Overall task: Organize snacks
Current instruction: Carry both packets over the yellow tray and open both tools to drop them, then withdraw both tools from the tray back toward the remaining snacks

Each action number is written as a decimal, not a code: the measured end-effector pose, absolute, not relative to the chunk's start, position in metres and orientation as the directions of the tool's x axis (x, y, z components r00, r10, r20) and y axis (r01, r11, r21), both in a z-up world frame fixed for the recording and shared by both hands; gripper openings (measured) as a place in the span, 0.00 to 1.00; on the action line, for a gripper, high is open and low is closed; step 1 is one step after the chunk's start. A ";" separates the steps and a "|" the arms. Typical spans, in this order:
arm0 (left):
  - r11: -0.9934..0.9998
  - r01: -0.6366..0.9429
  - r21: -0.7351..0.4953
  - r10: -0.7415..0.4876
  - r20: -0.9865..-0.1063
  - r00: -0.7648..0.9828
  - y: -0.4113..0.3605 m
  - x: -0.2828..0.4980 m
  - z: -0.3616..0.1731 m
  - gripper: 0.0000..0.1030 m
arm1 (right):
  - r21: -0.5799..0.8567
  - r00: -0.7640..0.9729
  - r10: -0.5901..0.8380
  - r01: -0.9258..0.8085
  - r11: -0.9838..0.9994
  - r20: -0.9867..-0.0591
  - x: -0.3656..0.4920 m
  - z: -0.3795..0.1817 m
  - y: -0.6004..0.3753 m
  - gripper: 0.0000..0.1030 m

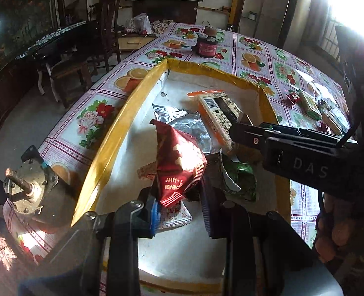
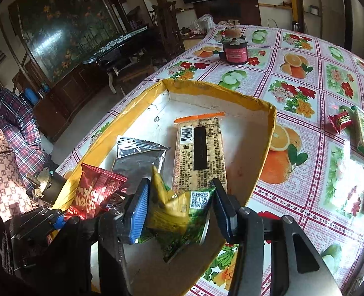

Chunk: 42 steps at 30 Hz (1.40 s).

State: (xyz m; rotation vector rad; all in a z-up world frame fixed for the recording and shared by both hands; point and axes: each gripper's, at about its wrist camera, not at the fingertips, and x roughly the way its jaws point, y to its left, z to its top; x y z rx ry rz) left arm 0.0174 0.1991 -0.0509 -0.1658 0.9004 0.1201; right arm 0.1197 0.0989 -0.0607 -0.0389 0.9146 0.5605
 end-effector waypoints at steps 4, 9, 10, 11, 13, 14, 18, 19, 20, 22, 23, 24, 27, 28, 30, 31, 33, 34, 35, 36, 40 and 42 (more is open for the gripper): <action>0.975 -0.172 -0.144 -0.004 -0.779 0.627 0.206 0.016 -0.050 0.35 | 0.162 0.499 0.412 -0.470 0.868 -0.762 0.119 -0.058 0.100 0.55; 0.963 -0.177 -0.203 -0.036 -0.748 0.663 0.215 0.008 -0.045 0.66 | 0.104 0.550 0.366 -0.449 0.888 -0.751 0.108 -0.041 0.101 0.65; 0.963 -0.179 -0.201 -0.032 -0.746 0.665 0.215 0.007 -0.045 0.66 | 0.086 0.565 0.351 -0.441 0.893 -0.747 0.105 -0.037 0.100 0.65; 0.963 -0.182 -0.199 -0.029 -0.746 0.666 0.215 0.006 -0.044 0.66 | 0.069 0.580 0.338 -0.434 0.898 -0.741 0.103 -0.033 0.100 0.66; 0.962 -0.184 -0.202 -0.028 -0.743 0.669 0.215 0.003 -0.043 0.66 | 0.026 0.617 0.299 -0.411 0.911 -0.728 0.097 -0.024 0.099 0.67; 0.961 -0.186 -0.205 -0.028 -0.740 0.672 0.215 0.003 -0.042 0.66 | -0.009 0.640 0.269 -0.396 0.918 -0.720 0.094 -0.020 0.098 0.67; 0.960 -0.183 -0.210 -0.029 -0.728 0.685 0.213 -0.001 -0.036 0.67 | -0.137 0.721 0.165 -0.340 0.930 -0.673 0.085 -0.008 0.095 0.68; 0.961 -0.181 -0.208 -0.028 -0.726 0.687 0.212 -0.002 -0.035 0.67 | -0.156 0.734 0.149 -0.330 0.931 -0.663 0.083 -0.006 0.094 0.69; 0.962 -0.178 -0.206 -0.027 -0.724 0.690 0.211 -0.003 -0.033 0.67 | -0.167 0.742 0.138 -0.322 0.932 -0.656 0.082 -0.004 0.091 0.69; 0.964 -0.172 -0.205 -0.029 -0.718 0.695 0.208 -0.004 -0.030 0.67 | -0.179 0.752 0.124 -0.308 0.935 -0.647 0.080 -0.001 0.087 0.69; 0.964 -0.169 -0.204 -0.029 -0.716 0.697 0.206 -0.004 -0.029 0.67 | -0.179 0.752 0.121 -0.305 0.935 -0.648 0.080 -0.001 0.084 0.69; 0.965 -0.168 -0.202 -0.028 -0.715 0.699 0.205 -0.005 -0.028 0.67 | -0.180 0.752 0.117 -0.301 0.937 -0.649 0.079 0.000 0.082 0.69; 0.966 -0.162 -0.201 -0.029 -0.708 0.705 0.200 -0.007 -0.024 0.67 | -0.179 0.753 0.114 -0.297 0.938 -0.648 0.077 0.001 0.077 0.69; 0.967 -0.161 -0.199 -0.028 -0.707 0.706 0.199 -0.008 -0.023 0.67 | -0.180 0.757 0.112 -0.291 0.940 -0.643 0.075 0.002 0.075 0.69; 0.967 -0.158 -0.198 -0.028 -0.705 0.709 0.196 -0.009 -0.020 0.67 | -0.170 0.758 0.115 -0.287 0.943 -0.642 0.073 0.003 0.071 0.69; 0.968 -0.156 -0.195 -0.027 -0.703 0.711 0.195 -0.009 -0.019 0.67 | -0.167 0.757 0.116 -0.286 0.943 -0.643 0.072 0.003 0.069 0.69; 0.970 -0.153 -0.189 -0.024 -0.701 0.713 0.192 -0.010 -0.017 0.68 | -0.165 0.758 0.114 -0.281 0.945 -0.642 0.070 0.004 0.064 0.69; 0.971 -0.151 -0.187 -0.023 -0.700 0.714 0.190 -0.010 -0.016 0.68 | -0.163 0.759 0.113 -0.278 0.947 -0.641 0.070 0.004 0.061 0.69; 0.971 -0.150 -0.185 -0.022 -0.699 0.715 0.189 -0.010 -0.015 0.68 | -0.162 0.760 0.110 -0.274 0.948 -0.641 0.069 0.004 0.059 0.69; 0.972 -0.148 -0.183 -0.023 -0.697 0.716 0.187 -0.011 -0.013 0.68 | -0.160 0.760 0.108 -0.271 0.949 -0.641 0.068 0.004 0.056 0.69; 0.977 -0.136 -0.161 -0.014 -0.694 0.720 0.175 -0.012 -0.008 0.69 | -0.144 0.758 0.109 -0.259 0.955 -0.644 0.063 0.004 0.042 0.69; 0.981 -0.133 -0.140 0.000 -0.690 0.724 0.168 -0.012 -0.004 0.81 | -0.120 0.750 0.123 -0.261 0.958 -0.650 0.059 0.004 0.031 0.69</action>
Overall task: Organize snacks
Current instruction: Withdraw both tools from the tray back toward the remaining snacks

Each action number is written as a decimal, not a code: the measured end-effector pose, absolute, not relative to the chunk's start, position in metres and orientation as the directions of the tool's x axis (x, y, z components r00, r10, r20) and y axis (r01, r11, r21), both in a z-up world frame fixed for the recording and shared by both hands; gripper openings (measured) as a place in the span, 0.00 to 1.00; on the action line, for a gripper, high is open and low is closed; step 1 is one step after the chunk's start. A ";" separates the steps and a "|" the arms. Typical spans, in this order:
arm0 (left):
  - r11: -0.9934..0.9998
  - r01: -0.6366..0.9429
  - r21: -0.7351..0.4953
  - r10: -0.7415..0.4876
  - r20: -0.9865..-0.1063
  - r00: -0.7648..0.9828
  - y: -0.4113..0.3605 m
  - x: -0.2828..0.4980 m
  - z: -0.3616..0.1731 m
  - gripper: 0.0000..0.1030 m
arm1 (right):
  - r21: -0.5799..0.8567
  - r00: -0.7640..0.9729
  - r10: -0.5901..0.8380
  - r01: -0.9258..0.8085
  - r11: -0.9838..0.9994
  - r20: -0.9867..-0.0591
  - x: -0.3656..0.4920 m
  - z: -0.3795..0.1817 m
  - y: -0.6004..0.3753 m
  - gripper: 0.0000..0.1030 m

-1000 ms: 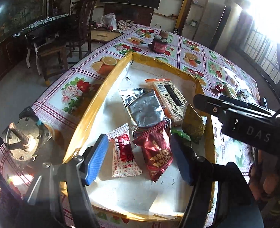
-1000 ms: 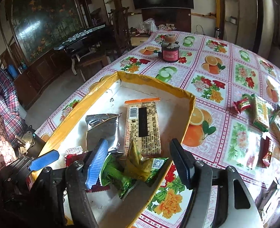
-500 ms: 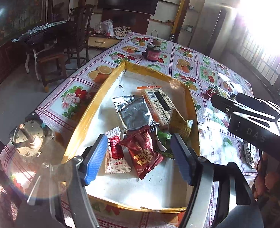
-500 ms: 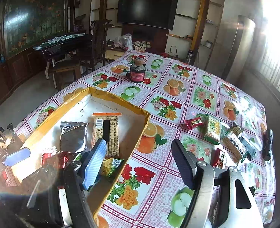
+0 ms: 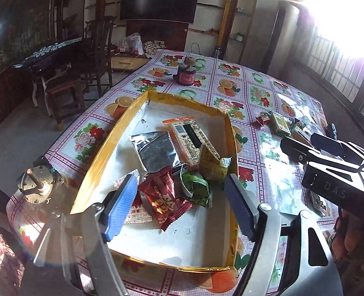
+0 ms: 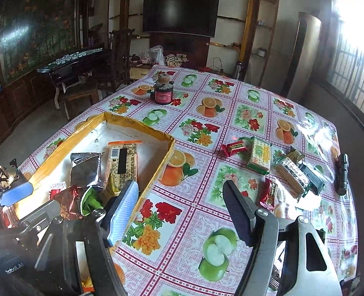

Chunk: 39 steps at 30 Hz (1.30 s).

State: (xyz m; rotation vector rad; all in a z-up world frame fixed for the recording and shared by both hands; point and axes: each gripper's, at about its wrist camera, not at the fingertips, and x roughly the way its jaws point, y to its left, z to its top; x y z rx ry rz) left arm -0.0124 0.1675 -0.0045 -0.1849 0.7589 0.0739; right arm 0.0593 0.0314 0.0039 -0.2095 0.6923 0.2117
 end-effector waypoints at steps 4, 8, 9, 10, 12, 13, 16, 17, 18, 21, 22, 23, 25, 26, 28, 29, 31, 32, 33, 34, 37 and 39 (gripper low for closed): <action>0.983 -0.143 -0.120 0.026 -0.672 0.740 0.156 -0.013 0.004 0.95 | -0.054 0.730 0.145 -0.241 0.969 -0.668 0.052 0.001 0.001 0.69; 0.984 -0.131 -0.124 0.017 -0.660 0.751 0.150 -0.010 0.010 0.96 | -0.017 0.726 0.147 -0.214 0.977 -0.672 0.044 0.000 -0.024 0.69; 0.983 -0.133 -0.124 0.020 -0.656 0.755 0.148 -0.009 0.011 0.96 | -0.005 0.728 0.157 -0.215 0.977 -0.668 0.041 0.001 -0.030 0.69; 0.983 -0.133 -0.124 0.021 -0.649 0.760 0.147 -0.009 0.012 0.96 | 0.009 0.730 0.166 -0.213 0.977 -0.663 0.038 0.002 -0.037 0.69; 0.984 -0.124 -0.125 0.019 -0.625 0.780 0.146 -0.007 0.016 1.00 | 0.026 0.736 0.166 -0.198 0.980 -0.657 0.032 0.003 -0.051 0.69; 0.986 -0.120 -0.117 0.025 -0.602 0.798 0.146 -0.005 0.019 1.00 | 0.039 0.737 0.169 -0.190 0.981 -0.655 0.030 0.004 -0.059 0.70; 0.986 -0.139 -0.096 0.075 -0.490 0.868 0.152 -0.002 0.041 1.00 | 0.087 0.736 0.166 -0.144 0.986 -0.656 0.027 0.008 -0.081 0.70; 0.987 -0.127 -0.102 0.073 -0.422 0.904 0.154 -0.003 0.051 1.00 | 0.104 0.751 0.178 -0.146 0.984 -0.635 0.021 0.015 -0.088 0.70; 0.989 -0.110 -0.100 0.066 -0.368 0.927 0.157 0.000 0.058 1.00 | 0.113 0.775 0.186 -0.148 0.983 -0.604 0.015 0.022 -0.095 0.70; 0.980 -0.077 -0.183 0.005 -0.362 0.932 0.170 0.015 0.085 1.00 | 0.082 0.797 0.139 -0.112 0.990 -0.588 0.015 0.031 -0.108 0.75; 0.979 -0.051 -0.198 -0.014 -0.313 0.950 0.173 0.016 0.091 1.00 | 0.085 0.799 0.127 -0.095 0.992 -0.587 0.016 0.032 -0.115 0.75; 0.981 -0.047 -0.187 -0.016 -0.323 0.946 0.172 0.024 0.094 1.00 | 0.099 0.806 0.126 -0.083 0.992 -0.579 0.016 0.033 -0.122 0.75; 0.981 -0.091 -0.173 0.008 -0.430 0.903 0.169 0.040 0.095 1.00 | 0.120 0.793 0.110 -0.048 0.992 -0.599 0.021 0.029 -0.133 0.75; 0.980 -0.081 -0.182 -0.007 -0.434 0.901 0.164 0.037 0.093 1.00 | 0.130 0.787 0.102 -0.028 0.991 -0.608 0.020 0.026 -0.139 0.75; 0.976 -0.052 -0.209 -0.048 -0.446 0.894 0.153 0.029 0.081 1.00 | 0.165 0.801 0.124 -0.032 0.986 -0.586 0.009 0.023 -0.153 0.75; 0.974 -0.036 -0.222 -0.071 -0.459 0.885 0.146 0.026 0.072 1.00 | 0.169 0.798 0.115 -0.017 0.986 -0.592 0.005 0.019 -0.159 0.75; 0.974 -0.024 -0.225 -0.094 -0.500 0.861 0.129 0.021 0.055 1.00 | 0.186 0.781 0.112 0.005 0.983 -0.615 0.000 0.009 -0.172 0.75; 0.974 -0.015 -0.225 -0.107 -0.519 0.848 0.120 0.019 0.047 1.00 | 0.189 0.768 0.113 0.011 0.982 -0.630 -0.002 0.003 -0.177 0.75; 0.974 0.000 -0.229 -0.125 -0.534 0.836 0.111 0.017 0.039 1.00 | 0.184 0.757 0.105 0.021 0.983 -0.645 -0.005 -0.003 -0.182 0.75; 0.973 0.012 -0.233 -0.141 -0.549 0.824 0.103 0.016 0.032 1.00 | 0.175 0.749 0.090 0.035 0.984 -0.657 -0.009 -0.007 -0.187 0.75; 0.968 0.052 -0.247 -0.193 -0.590 0.784 0.080 0.015 0.012 1.00 | 0.172 0.731 0.061 0.078 0.982 -0.679 -0.023 -0.016 -0.203 0.75; 0.969 0.089 -0.231 -0.219 -0.629 0.746 0.062 0.018 -0.002 1.00 | 0.173 0.726 0.051 0.094 0.980 -0.686 -0.033 -0.020 -0.210 0.75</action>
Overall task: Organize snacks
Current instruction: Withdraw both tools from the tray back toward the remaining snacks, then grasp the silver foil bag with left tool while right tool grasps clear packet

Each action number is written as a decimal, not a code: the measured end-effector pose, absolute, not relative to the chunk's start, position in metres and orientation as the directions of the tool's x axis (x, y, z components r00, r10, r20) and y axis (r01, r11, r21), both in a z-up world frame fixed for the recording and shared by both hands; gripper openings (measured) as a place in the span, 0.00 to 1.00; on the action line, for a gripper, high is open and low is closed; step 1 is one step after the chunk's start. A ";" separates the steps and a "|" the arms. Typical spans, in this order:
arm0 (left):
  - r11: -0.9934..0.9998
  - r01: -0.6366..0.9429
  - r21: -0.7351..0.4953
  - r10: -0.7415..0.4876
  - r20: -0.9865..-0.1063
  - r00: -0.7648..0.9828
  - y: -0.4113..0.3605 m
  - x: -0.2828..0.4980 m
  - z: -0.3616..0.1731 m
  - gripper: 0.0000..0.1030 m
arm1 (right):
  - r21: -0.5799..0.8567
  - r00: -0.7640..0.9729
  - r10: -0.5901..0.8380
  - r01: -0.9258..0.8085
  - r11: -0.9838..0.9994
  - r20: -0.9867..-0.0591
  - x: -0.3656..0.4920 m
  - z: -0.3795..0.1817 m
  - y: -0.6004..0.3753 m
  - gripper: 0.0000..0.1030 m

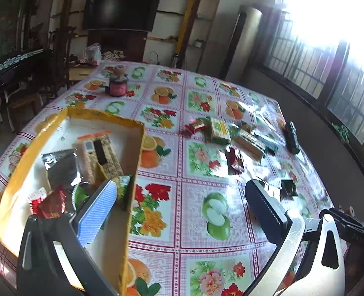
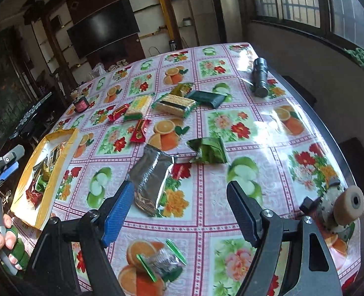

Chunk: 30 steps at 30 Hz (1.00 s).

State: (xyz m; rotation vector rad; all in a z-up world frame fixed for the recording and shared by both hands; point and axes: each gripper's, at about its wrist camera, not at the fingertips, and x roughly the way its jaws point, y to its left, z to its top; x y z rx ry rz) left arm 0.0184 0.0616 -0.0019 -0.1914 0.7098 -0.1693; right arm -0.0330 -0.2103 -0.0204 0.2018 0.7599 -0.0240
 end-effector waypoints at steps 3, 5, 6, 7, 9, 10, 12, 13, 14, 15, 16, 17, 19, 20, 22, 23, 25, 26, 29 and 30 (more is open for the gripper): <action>0.974 0.124 -0.189 -0.221 -0.679 0.700 0.039 0.023 -0.016 1.00 | 0.160 0.708 0.056 0.082 0.984 -0.704 -0.044 -0.030 -0.212 0.75; 0.971 0.148 -0.186 -0.237 -0.697 0.677 0.029 0.026 -0.021 1.00 | 0.153 0.686 0.075 0.053 0.987 -0.724 -0.046 -0.040 -0.207 0.75; 0.969 0.161 -0.188 -0.247 -0.703 0.667 0.024 0.028 -0.023 1.00 | 0.150 0.672 0.088 0.035 0.988 -0.735 -0.046 -0.045 -0.203 0.75; 0.967 0.173 -0.187 -0.255 -0.711 0.656 0.019 0.030 -0.024 1.00 | 0.148 0.663 0.104 0.011 0.989 -0.741 -0.046 -0.049 -0.199 0.75; 0.962 0.209 -0.174 -0.268 -0.733 0.625 0.006 0.036 -0.027 1.00 | 0.115 0.648 0.105 -0.027 0.993 -0.755 -0.046 -0.055 -0.189 0.75; 0.960 0.227 -0.165 -0.273 -0.741 0.613 -0.001 0.039 -0.028 1.00 | 0.093 0.642 0.101 -0.046 0.995 -0.760 -0.046 -0.058 -0.183 0.75; 0.951 0.273 -0.146 -0.285 -0.755 0.590 -0.019 0.044 -0.029 1.00 | 0.067 0.625 0.113 -0.097 0.993 -0.772 -0.045 -0.064 -0.174 0.74; 0.947 0.295 -0.130 -0.286 -0.762 0.582 -0.029 0.047 -0.029 1.00 | 0.064 0.610 0.121 -0.114 0.991 -0.783 -0.043 -0.068 -0.171 0.71; 0.942 0.317 -0.113 -0.285 -0.768 0.573 -0.039 0.049 -0.029 1.00 | 0.066 0.592 0.127 -0.123 0.990 -0.796 -0.041 -0.072 -0.170 0.67; 0.936 0.340 -0.094 -0.283 -0.776 0.564 -0.050 0.052 -0.030 1.00 | 0.070 0.575 0.133 -0.131 0.989 -0.807 -0.040 -0.077 -0.169 0.65; 0.930 0.359 -0.077 -0.280 -0.781 0.558 -0.061 0.054 -0.030 1.00 | 0.072 0.561 0.137 -0.136 0.988 -0.816 -0.039 -0.081 -0.169 0.61; 0.924 0.378 -0.064 -0.281 -0.784 0.553 -0.071 0.056 -0.030 1.00 | 0.066 0.554 0.132 -0.138 0.988 -0.822 -0.039 -0.083 -0.169 0.59; 0.909 0.416 -0.037 -0.282 -0.790 0.545 -0.091 0.058 -0.032 1.00 | 0.054 0.558 0.131 -0.153 0.987 -0.820 -0.041 -0.084 -0.169 0.59; 0.903 0.429 -0.021 -0.275 -0.795 0.541 -0.099 0.061 -0.034 1.00 | 0.052 0.558 0.132 -0.157 0.986 -0.819 -0.042 -0.083 -0.170 0.57; 0.894 0.448 0.013 -0.253 -0.810 0.529 -0.115 0.066 -0.041 1.00 | 0.049 0.558 0.131 -0.159 0.986 -0.819 -0.043 -0.083 -0.170 0.55; 0.890 0.456 0.026 -0.242 -0.820 0.519 -0.123 0.069 -0.045 1.00 | 0.046 0.559 0.132 -0.164 0.985 -0.818 -0.044 -0.083 -0.170 0.55; 0.882 0.468 0.050 -0.222 -0.833 0.507 -0.134 0.073 -0.053 1.00 | 0.039 0.567 0.131 -0.171 0.984 -0.814 -0.047 -0.084 -0.171 0.51; 0.879 0.472 0.066 -0.209 -0.837 0.505 -0.138 0.075 -0.057 1.00 | 0.040 0.569 0.133 -0.173 0.984 -0.811 -0.048 -0.083 -0.172 0.50; 0.871 0.479 0.107 -0.172 -0.847 0.503 -0.147 0.078 -0.069 1.00 | 0.069 0.565 0.159 -0.178 0.982 -0.809 -0.049 -0.082 -0.179 0.45; 0.870 0.480 0.112 -0.163 -0.854 0.494 -0.148 0.080 -0.073 1.00 | 0.077 0.565 0.167 -0.180 0.981 -0.808 -0.048 -0.081 -0.181 0.44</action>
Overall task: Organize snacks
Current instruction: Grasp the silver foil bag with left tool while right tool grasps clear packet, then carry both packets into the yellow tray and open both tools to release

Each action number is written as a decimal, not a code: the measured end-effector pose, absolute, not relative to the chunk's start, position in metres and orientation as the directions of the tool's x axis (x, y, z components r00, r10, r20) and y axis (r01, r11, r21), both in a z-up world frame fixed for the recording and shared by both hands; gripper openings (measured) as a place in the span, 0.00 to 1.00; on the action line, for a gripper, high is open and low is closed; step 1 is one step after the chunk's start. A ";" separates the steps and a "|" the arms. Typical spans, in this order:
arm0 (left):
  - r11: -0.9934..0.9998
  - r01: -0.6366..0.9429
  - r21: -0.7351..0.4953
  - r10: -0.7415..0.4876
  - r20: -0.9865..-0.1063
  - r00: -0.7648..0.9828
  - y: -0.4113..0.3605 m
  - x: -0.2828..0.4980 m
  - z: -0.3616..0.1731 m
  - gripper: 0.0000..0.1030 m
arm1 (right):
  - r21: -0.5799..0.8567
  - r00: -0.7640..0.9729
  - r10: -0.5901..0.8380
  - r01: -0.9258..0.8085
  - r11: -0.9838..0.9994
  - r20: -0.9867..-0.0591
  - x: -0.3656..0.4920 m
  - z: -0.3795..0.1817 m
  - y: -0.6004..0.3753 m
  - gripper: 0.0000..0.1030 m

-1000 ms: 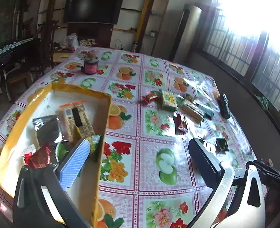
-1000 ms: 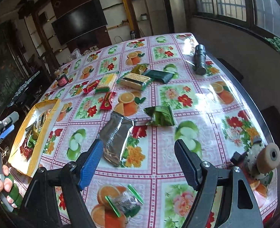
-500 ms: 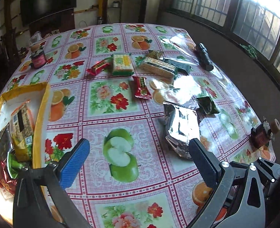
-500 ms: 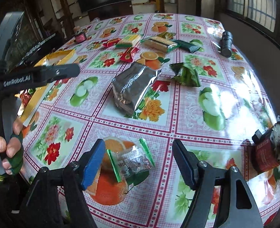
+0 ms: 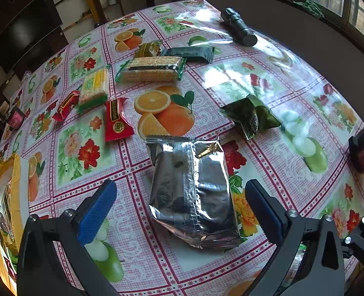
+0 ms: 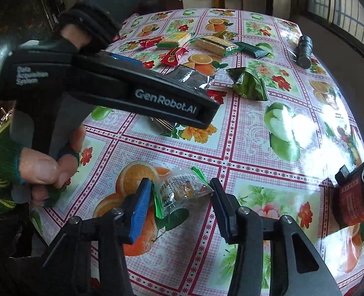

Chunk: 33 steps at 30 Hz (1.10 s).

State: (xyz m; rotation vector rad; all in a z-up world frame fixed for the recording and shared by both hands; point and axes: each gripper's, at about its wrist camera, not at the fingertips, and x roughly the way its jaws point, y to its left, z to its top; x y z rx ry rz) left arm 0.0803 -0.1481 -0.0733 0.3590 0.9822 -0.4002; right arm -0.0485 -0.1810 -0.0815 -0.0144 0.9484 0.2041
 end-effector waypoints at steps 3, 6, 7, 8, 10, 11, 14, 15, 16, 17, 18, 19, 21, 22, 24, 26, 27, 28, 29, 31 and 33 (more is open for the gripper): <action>0.873 0.481 0.085 -0.176 -0.864 0.472 -0.146 0.085 -0.077 0.88 | 0.104 0.561 0.195 -0.190 0.976 -0.805 -0.049 -0.081 -0.185 0.38; 0.862 0.505 0.028 -0.234 -0.864 0.447 -0.144 0.086 -0.073 0.59 | 0.106 0.561 0.195 -0.187 0.977 -0.805 -0.049 -0.081 -0.187 0.27; 0.862 0.506 0.026 -0.238 -0.861 0.449 -0.143 0.085 -0.072 0.59 | 0.106 0.560 0.195 -0.187 0.977 -0.805 -0.049 -0.081 -0.187 0.27; 0.861 0.508 0.032 -0.236 -0.860 0.453 -0.143 0.084 -0.073 0.58 | 0.107 0.560 0.195 -0.186 0.977 -0.805 -0.049 -0.080 -0.188 0.27; 0.857 0.515 0.008 -0.260 -0.856 0.447 -0.138 0.081 -0.072 0.58 | 0.109 0.563 0.193 -0.179 0.978 -0.804 -0.049 -0.079 -0.189 0.27; 0.859 0.512 -0.004 -0.271 -0.852 0.448 -0.134 0.080 -0.070 0.58 | 0.112 0.566 0.193 -0.175 0.978 -0.802 -0.048 -0.078 -0.190 0.27; 0.869 0.494 -0.021 -0.287 -0.836 0.468 -0.119 0.075 -0.060 0.58 | 0.128 0.577 0.201 -0.165 0.978 -0.792 -0.049 -0.072 -0.193 0.27; 0.874 0.486 -0.020 -0.285 -0.831 0.478 -0.113 0.074 -0.057 0.58 | 0.132 0.581 0.203 -0.162 0.978 -0.788 -0.048 -0.069 -0.193 0.27; 0.881 0.473 -0.019 -0.280 -0.826 0.489 -0.107 0.073 -0.053 0.58 | 0.138 0.585 0.208 -0.162 0.977 -0.784 -0.048 -0.067 -0.193 0.27; 0.888 0.459 -0.025 -0.280 -0.822 0.497 -0.099 0.072 -0.049 0.58 | 0.146 0.587 0.215 -0.164 0.976 -0.780 -0.047 -0.065 -0.192 0.27; 0.894 0.447 -0.033 -0.281 -0.817 0.503 -0.092 0.071 -0.046 0.58 | 0.153 0.588 0.223 -0.167 0.974 -0.778 -0.046 -0.064 -0.191 0.27; 0.901 0.433 -0.038 -0.279 -0.814 0.510 -0.085 0.069 -0.043 0.58 | 0.156 0.590 0.227 -0.170 0.973 -0.775 -0.045 -0.063 -0.189 0.27; 0.913 0.407 -0.039 -0.269 -0.807 0.526 -0.072 0.066 -0.038 0.58 | 0.159 0.591 0.235 -0.178 0.971 -0.772 -0.043 -0.061 -0.184 0.27; 0.917 0.398 -0.039 -0.265 -0.805 0.531 -0.066 0.065 -0.036 0.58 | 0.164 0.590 0.243 -0.185 0.969 -0.770 -0.043 -0.061 -0.182 0.27; 0.926 0.376 -0.042 -0.256 -0.801 0.541 -0.054 0.061 -0.033 0.58 | 0.165 0.588 0.249 -0.194 0.967 -0.769 -0.042 -0.060 -0.176 0.27; 0.934 0.355 -0.040 -0.244 -0.796 0.553 -0.043 0.057 -0.031 0.58 | 0.169 0.583 0.259 -0.206 0.964 -0.770 -0.040 -0.059 -0.170 0.27; 0.939 0.343 -0.040 -0.238 -0.793 0.560 -0.038 0.055 -0.030 0.58 | 0.169 0.584 0.262 -0.210 0.963 -0.769 -0.040 -0.058 -0.167 0.27; 0.942 0.332 -0.040 -0.233 -0.790 0.567 -0.033 0.054 -0.028 0.58 | 0.167 0.584 0.264 -0.216 0.962 -0.768 -0.039 -0.057 -0.164 0.27; 0.946 0.321 -0.036 -0.225 -0.787 0.575 -0.028 0.052 -0.027 0.58 | 0.168 0.584 0.269 -0.221 0.961 -0.766 -0.038 -0.055 -0.160 0.27; 0.955 0.295 -0.023 -0.203 -0.777 0.596 -0.018 0.049 -0.022 0.59 | 0.171 0.586 0.282 -0.238 0.956 -0.760 -0.035 -0.051 -0.153 0.27; 0.963 0.267 -0.017 -0.184 -0.767 0.615 -0.007 0.046 -0.018 0.59 | 0.168 0.586 0.293 -0.259 0.951 -0.755 -0.033 -0.047 -0.143 0.27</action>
